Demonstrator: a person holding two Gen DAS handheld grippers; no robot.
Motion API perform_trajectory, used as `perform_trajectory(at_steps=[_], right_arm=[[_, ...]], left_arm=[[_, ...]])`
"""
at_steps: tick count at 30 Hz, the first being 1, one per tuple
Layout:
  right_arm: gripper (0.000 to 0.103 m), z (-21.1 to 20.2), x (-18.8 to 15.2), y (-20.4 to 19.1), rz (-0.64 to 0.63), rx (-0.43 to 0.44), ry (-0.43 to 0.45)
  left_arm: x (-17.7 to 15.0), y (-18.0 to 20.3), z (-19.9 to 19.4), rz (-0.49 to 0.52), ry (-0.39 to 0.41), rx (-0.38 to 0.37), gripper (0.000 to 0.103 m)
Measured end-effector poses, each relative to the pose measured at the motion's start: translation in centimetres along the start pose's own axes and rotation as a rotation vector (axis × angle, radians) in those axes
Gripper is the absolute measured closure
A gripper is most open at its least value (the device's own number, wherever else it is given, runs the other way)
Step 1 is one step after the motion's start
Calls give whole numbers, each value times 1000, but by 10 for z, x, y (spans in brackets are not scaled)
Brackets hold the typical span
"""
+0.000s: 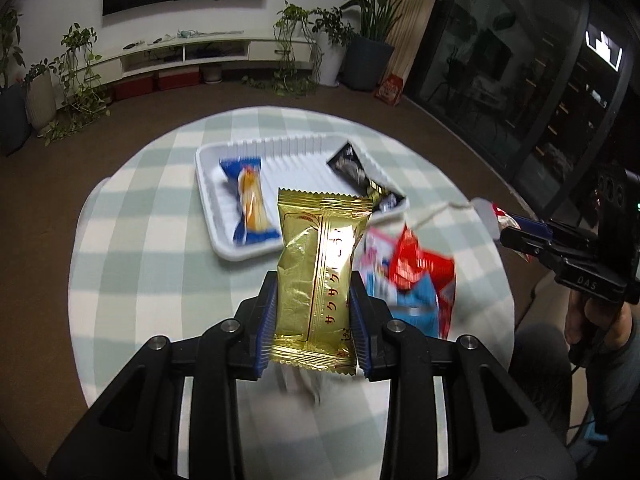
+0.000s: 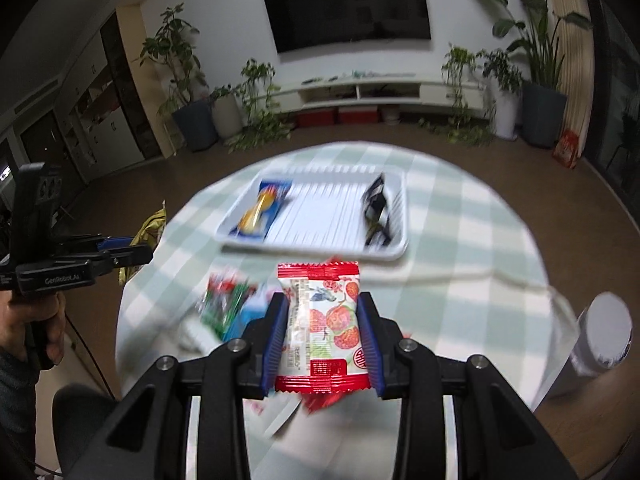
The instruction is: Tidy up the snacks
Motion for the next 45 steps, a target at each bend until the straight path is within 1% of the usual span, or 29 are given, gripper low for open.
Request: perform_trajectory(at_steps=[5, 8, 11, 14, 18, 20, 23, 26, 29, 37, 41, 45], right_arm=[[65, 6, 46, 19, -24, -29, 61], [65, 20, 71, 27, -36, -26, 72], [65, 48, 94, 30, -68, -16, 73], [65, 80, 105, 33, -90, -19, 38], [65, 133, 104, 35, -107, -3, -43], [65, 154, 101, 33, -125, 2, -72], [65, 178, 94, 29, -136, 10, -112], [65, 191, 88, 24, -150, 11, -133], [65, 202, 86, 22, -166, 10, -149], [65, 226, 73, 24, -202, -11, -201], [65, 228, 72, 25, -209, -12, -202], [64, 233, 68, 21, -254, -26, -219]], left_arm=[[56, -1, 19, -19, 31, -3, 73], [84, 0, 36, -21, 40, 5, 73], [106, -1, 65, -27, 29, 6, 73], [118, -5, 104, -38, -13, 22, 73], [115, -12, 146, -54, -58, 30, 73], [111, -16, 168, -46, -82, 30, 73], [104, -19, 193, -34, -114, 46, 73], [100, -22, 211, -43, -127, 56, 73], [96, -22, 222, -27, -140, 77, 72], [87, -22, 239, -29, -163, 93, 72], [83, -22, 241, -35, -175, 104, 72], [80, -20, 239, -35, -183, 102, 72]])
Point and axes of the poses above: each gripper's, at about its wrist camera, not at the fingertips, and z roughly the way its jaws point, y to its right, x to its top, the point moved 2 cm from there along z, roughly the way its jaws point, and after that the axes turned 7 degrees about -z, right-handed, at the moved point
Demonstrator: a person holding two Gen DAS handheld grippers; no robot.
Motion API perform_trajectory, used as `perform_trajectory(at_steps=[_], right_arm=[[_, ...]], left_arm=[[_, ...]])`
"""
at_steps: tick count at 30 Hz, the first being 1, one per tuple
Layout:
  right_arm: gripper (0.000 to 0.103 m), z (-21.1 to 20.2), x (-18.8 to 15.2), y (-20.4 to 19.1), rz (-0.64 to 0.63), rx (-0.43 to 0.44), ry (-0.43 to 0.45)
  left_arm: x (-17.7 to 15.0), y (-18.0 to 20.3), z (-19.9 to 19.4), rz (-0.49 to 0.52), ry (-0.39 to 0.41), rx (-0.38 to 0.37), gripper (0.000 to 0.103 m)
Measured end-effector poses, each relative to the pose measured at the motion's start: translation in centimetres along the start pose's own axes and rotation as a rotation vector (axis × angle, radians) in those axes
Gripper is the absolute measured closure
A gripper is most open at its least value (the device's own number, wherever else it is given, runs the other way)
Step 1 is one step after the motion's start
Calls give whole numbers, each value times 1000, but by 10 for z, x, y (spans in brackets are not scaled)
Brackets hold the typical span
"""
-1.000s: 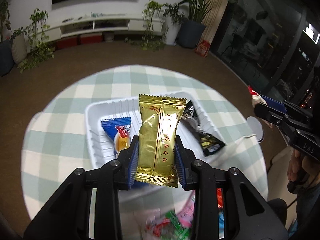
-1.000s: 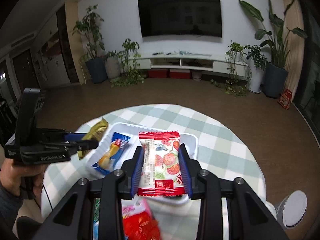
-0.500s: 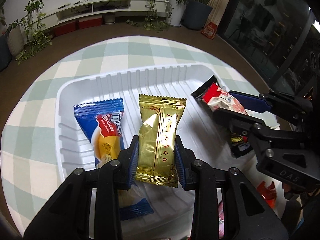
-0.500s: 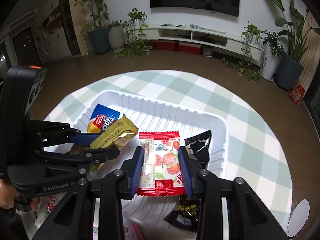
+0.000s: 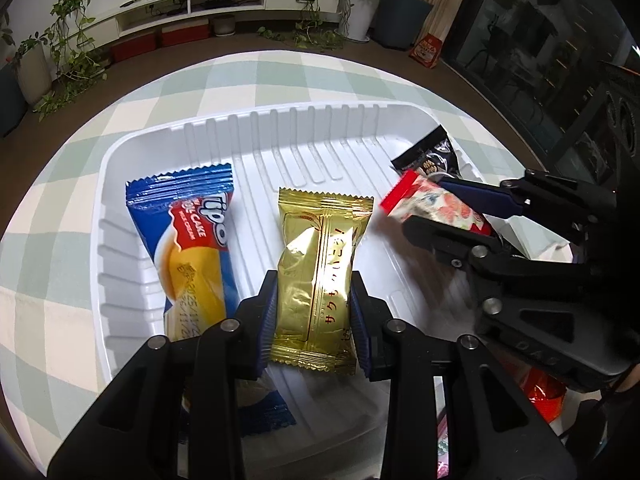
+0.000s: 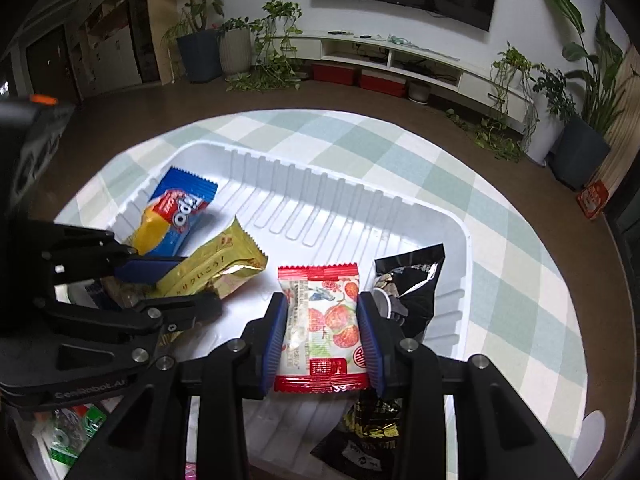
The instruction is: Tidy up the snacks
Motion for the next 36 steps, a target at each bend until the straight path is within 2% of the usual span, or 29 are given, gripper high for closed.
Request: perform_trajectory(at_steps=[10, 13, 17, 19, 23, 25, 27, 29, 32, 34, 36], right_arm=[[65, 4, -3, -4, -31, -21, -7], [64, 2, -2, -3, -28, -23, -5], [64, 1, -2, -3, -29, -27, -3], [64, -1, -2, -3, -28, -28, -1], [63, -8, -2, 0, -18, -35, 16], [55, -16, -3, 4, -2, -35, 37], [47, -27, -3, 8, 12, -37, 62], [39, -43, -5, 14, 31, -35, 97], [25, -74, -14, 26, 83, -13, 178], [11, -95, -24, 33, 128, 11, 231], [5, -113, -38, 38, 171, 37, 273]], left_arm=[[-4, 5, -1, -7, 1, 15, 72], [-4, 7, -2, -6, -1, 3, 65], [-5, 9, -3, -1, 0, 13, 64], [-4, 8, -4, -4, 4, 19, 61], [-3, 7, -13, -13, 17, 20, 42], [-2, 7, -19, -18, 28, 18, 34], [-1, 6, -28, -27, 40, 8, 21], [-1, 6, -42, -27, 62, 6, 15], [-4, 5, -70, -41, 112, -5, 13], [-11, 2, -94, -60, 169, -8, 4], [-22, 1, -113, -71, 210, -12, 0]])
Point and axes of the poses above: each gripper's, at about its wrist camera, not at the fingertips, and z roughly the way its jaws point, y to its right, x to its top, the point moved 2 cm from there along z, roughly the way its jaws point, and after that the axes turned 7 degrees about -z, right-handed, at the moved point
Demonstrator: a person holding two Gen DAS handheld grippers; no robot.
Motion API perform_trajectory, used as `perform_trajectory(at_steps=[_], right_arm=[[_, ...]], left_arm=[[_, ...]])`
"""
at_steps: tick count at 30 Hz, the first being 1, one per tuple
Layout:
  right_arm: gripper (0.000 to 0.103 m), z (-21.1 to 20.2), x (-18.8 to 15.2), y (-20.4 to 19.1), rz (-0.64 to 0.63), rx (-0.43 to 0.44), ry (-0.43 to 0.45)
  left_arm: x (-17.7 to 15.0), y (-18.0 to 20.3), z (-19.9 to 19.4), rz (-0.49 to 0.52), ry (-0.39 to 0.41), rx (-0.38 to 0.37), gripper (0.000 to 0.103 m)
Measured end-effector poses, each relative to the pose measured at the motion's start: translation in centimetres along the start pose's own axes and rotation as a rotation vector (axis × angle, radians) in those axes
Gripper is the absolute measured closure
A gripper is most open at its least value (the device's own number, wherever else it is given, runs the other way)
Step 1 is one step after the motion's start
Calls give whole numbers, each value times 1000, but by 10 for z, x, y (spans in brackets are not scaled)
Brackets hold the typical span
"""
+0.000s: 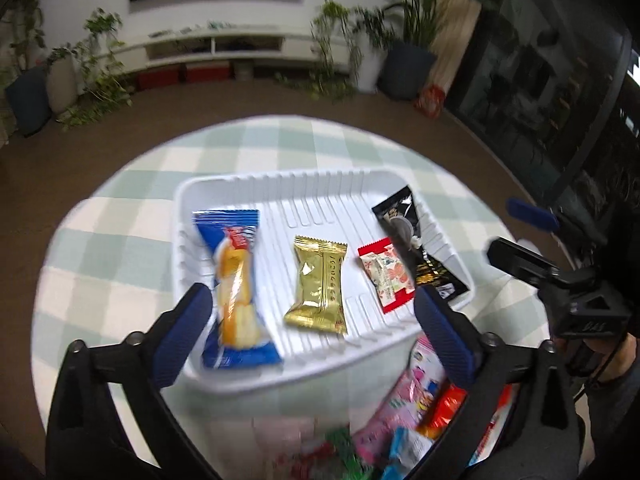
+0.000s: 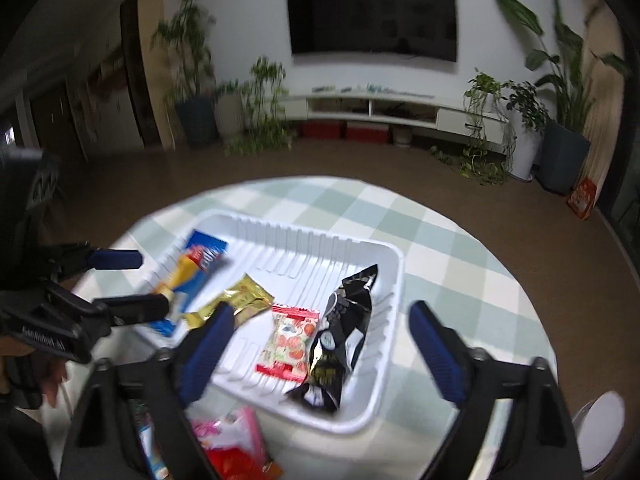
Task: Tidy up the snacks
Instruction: 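Open both grippers and move them back over the snack pile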
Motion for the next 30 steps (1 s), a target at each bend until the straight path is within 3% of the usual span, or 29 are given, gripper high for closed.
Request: perform_trajectory(at_steps=[4, 7, 11, 13, 16, 22, 27, 30], right_arm=[[4, -29, -23, 1, 67, 19, -6], [4, -46, -43, -7, 107, 47, -26], [4, -69, -73, -31, 102, 135, -21], [5, -77, -87, -42, 70, 123, -24], [5, -79, -103, -42, 111, 134, -39], [6, -78, -120, -36, 180, 144, -64], [9, -69, -131, -36, 191, 144, -88], [12, -63, -136, -34, 200, 155, -108]], left_arm=[[-29, 2, -47, -2, 105, -20, 0], [-60, 1, -63, -41, 17, -33, 0], [-105, 5, -87, 26, 43, -42, 0], [-125, 11, -92, 114, 27, -74, 0], [-146, 23, -87, 293, -29, -63, 0], [-172, 60, -78, 712, -60, -53, 0], [-179, 66, -59, 867, -173, -126, 1], [-179, 62, -48, 892, -213, -154, 2]])
Point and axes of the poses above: each gripper's, at about its wrist camera, not at the fingertips, and z roughly the way its jaws point, y to its right, x to its top, the point moved 2 cm from there along z, roughly the way its jaws point, and after that the axes turned 7 degrees about -z, right-handed, at the moved point
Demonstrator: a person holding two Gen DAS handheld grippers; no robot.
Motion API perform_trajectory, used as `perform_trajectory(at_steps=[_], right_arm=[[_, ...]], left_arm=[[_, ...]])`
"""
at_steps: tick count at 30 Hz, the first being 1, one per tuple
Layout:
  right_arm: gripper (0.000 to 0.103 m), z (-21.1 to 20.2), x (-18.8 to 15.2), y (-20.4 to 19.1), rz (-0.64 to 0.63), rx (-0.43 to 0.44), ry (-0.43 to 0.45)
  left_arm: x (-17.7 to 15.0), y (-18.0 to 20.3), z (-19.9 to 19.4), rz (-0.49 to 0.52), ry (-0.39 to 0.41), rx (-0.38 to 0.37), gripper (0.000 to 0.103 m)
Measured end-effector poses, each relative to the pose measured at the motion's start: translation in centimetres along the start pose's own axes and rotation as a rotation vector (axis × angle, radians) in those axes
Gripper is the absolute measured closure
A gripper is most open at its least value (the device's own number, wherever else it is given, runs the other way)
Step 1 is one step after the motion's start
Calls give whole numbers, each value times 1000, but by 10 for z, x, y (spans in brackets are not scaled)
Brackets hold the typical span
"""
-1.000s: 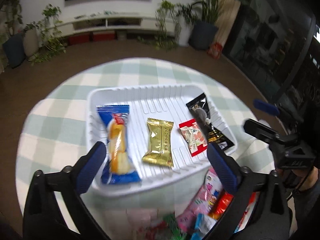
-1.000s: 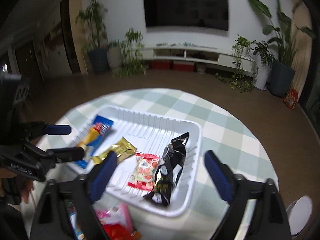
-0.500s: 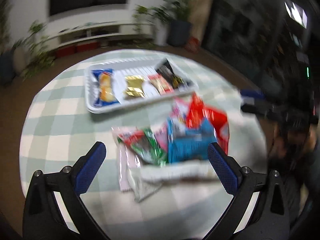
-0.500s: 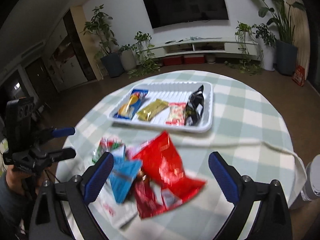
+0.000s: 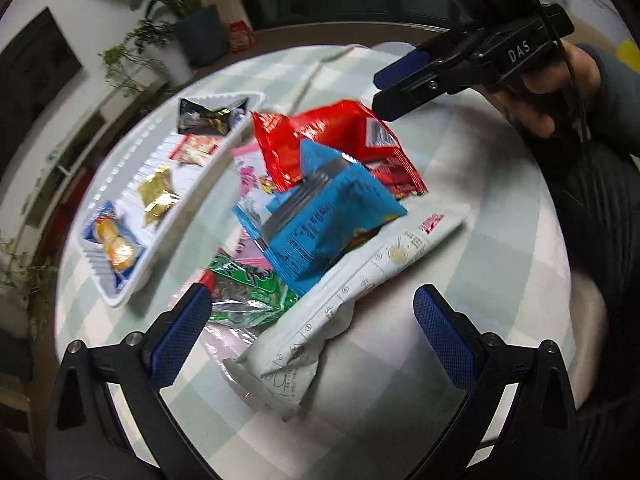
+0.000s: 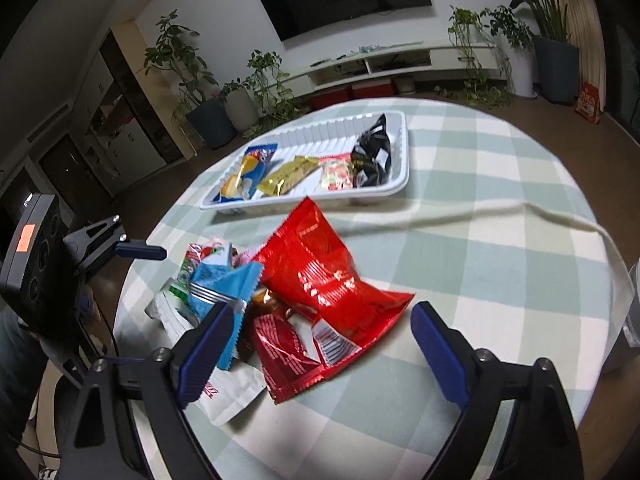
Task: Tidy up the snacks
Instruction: 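Open both grippers and move them back over the snack pile, then grasp the white long packet with the left gripper while the right gripper grasps the red chip bag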
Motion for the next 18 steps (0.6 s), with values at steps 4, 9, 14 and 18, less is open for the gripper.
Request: perform_trajectory(at_steps=[4, 9, 14, 18], right_arm=[[12, 3, -2, 4, 3, -3, -9], [16, 8, -5, 2, -17, -6, -28], [20, 10, -8, 0, -37, -8, -38], [24, 12, -8, -2, -50, -11, -50]], left_arm=[[-1, -8, 15, 32, -50, -23, 6], [4, -3, 30, 64, -93, -90, 43], [2, -1, 37, 69, -124, -81, 56], [-5, 6, 31, 70, -119, -60, 69]])
Point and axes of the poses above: each gripper's, at about its wrist camera, not at the fingertips, and z roughly the way its jaws point, y to its right, x to its top, the point moved 2 cm from there along z, roughly the way its jaws point, and after that the axes turned 7 degrees about -z, right-handed, at the moved point
